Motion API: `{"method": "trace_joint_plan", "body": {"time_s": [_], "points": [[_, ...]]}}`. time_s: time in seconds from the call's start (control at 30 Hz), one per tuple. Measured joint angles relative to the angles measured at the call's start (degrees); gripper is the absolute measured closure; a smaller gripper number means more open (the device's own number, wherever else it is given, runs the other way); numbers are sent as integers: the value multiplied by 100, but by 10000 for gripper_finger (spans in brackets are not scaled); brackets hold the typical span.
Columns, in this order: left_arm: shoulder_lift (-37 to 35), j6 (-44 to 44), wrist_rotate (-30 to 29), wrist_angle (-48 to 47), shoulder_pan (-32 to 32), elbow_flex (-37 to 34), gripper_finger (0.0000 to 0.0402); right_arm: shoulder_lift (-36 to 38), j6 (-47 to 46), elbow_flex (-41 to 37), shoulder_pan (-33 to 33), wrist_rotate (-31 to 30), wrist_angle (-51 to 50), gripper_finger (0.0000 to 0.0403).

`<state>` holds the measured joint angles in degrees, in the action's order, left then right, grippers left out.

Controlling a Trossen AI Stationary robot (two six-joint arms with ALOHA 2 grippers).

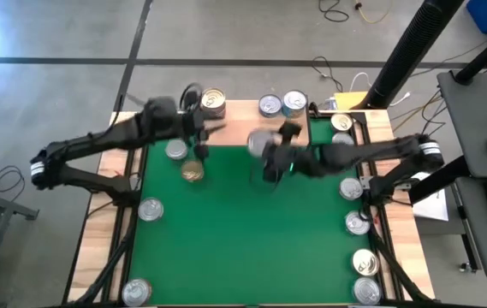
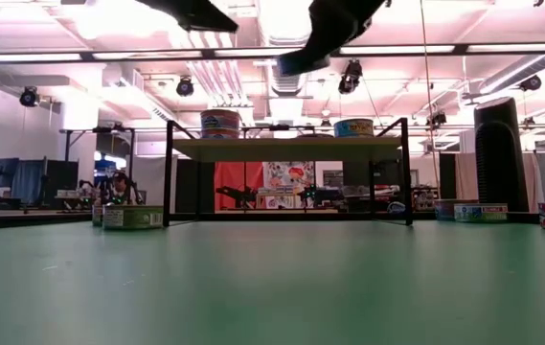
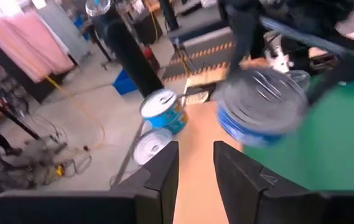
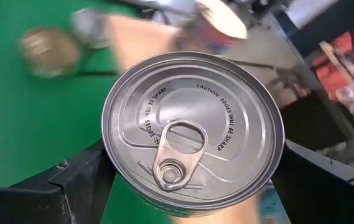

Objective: Stack canned seafood by type on shelf
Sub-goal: Stack the blue tuna can on top of the blue tuna can on the shelf

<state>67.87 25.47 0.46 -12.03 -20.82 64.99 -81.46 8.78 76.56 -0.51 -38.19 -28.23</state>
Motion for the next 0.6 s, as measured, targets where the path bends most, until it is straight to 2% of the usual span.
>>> {"method": "trace_joint_plan", "body": {"time_s": [0.2, 0.37, 0.53, 0.6], "points": [[1090, 536, 701, -641, -677, 1480, 319, 346, 93, 36, -1407, 1939, 12, 45], [1935, 779, 1607, -1165, -1172, 2602, 319, -3, 459, 389, -2423, 2570, -6, 45], [2672, 840, 1709, -1797, -1496, 3585, 319, -459, 531, 1046, -3030, 3440, -309, 45], [2930, 907, 1712, -2002, -1585, 3873, 319, -645, 535, 1293, -3158, 3582, -523, 45]]}}
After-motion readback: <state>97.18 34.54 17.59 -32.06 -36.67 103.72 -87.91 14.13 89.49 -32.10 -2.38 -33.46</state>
